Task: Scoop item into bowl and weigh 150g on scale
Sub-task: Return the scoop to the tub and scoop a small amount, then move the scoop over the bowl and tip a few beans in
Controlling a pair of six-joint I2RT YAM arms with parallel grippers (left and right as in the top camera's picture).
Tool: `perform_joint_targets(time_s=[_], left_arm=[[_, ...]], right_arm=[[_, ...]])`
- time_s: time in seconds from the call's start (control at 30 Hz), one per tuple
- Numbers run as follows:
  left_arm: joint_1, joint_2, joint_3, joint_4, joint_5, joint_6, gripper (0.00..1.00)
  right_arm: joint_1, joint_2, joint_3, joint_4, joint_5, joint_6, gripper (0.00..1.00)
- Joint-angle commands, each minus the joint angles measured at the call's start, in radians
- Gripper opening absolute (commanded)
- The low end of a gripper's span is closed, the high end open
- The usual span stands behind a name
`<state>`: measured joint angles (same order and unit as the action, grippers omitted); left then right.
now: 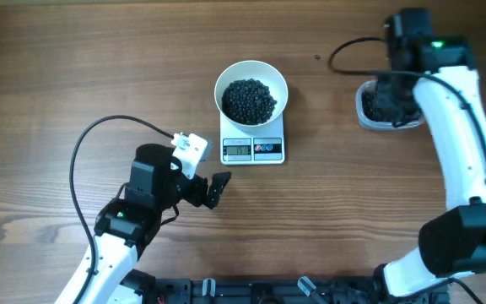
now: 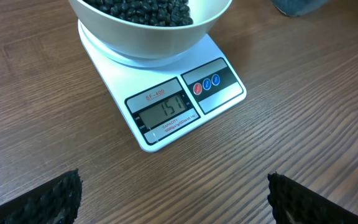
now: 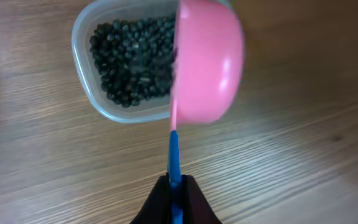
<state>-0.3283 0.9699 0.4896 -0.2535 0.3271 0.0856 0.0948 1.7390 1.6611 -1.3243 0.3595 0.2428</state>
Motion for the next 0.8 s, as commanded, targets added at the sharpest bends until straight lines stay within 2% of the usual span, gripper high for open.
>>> perform_joint_targets(time_s=[0.0,0.07,0.17,0.2,0.23,0.33,0.37,0.57,0.77], left_arm=[[-0.002,-0.001,0.019,0.002,-0.003,0.011,1.0],[-0.002,-0.001,0.019,0.002,-0.003,0.011,1.0],[-0.002,-0.001,0.019,0.002,-0.003,0.012,1.0],[-0.002,-0.001,0.019,0.002,-0.003,0.012,1.0],[-0.002,-0.001,0.019,0.002,-0.003,0.011,1.0],[-0.002,-0.001,0.019,0.002,-0.003,0.011,1.0],[-0.002,-0.001,0.019,0.002,-0.003,0.012,1.0],[-0.002,-0.001,0.019,0.002,-0.003,0.012,1.0],[-0.002,-0.001,0.019,0.002,-0.003,0.011,1.0]], right_arm=[[0.057,-0.023,0.016,-0.006,0.209,0.002,0.04],[0.057,-0.023,0.016,-0.009,0.178,-0.012,0.04],[0.057,-0.023,0.016,0.039,-0.016,-0.092,0.04],[0.057,-0.023,0.016,0.085,-0.142,-0.121,0.04],[0.058,-0.023,0.016,0.179,-0.363,-0.145,0.04],[0.079,-0.016,0.016,0.446,-0.785,-0.15,0.04],[0.112,-0.008,0.016,0.519,-0.829,-0.151,0.05],[0.27,0.019,0.016,0.546,-0.701,-0.246,0.04],[0.372,0.055,0.015,0.435,-0.451,-0.322,0.04]])
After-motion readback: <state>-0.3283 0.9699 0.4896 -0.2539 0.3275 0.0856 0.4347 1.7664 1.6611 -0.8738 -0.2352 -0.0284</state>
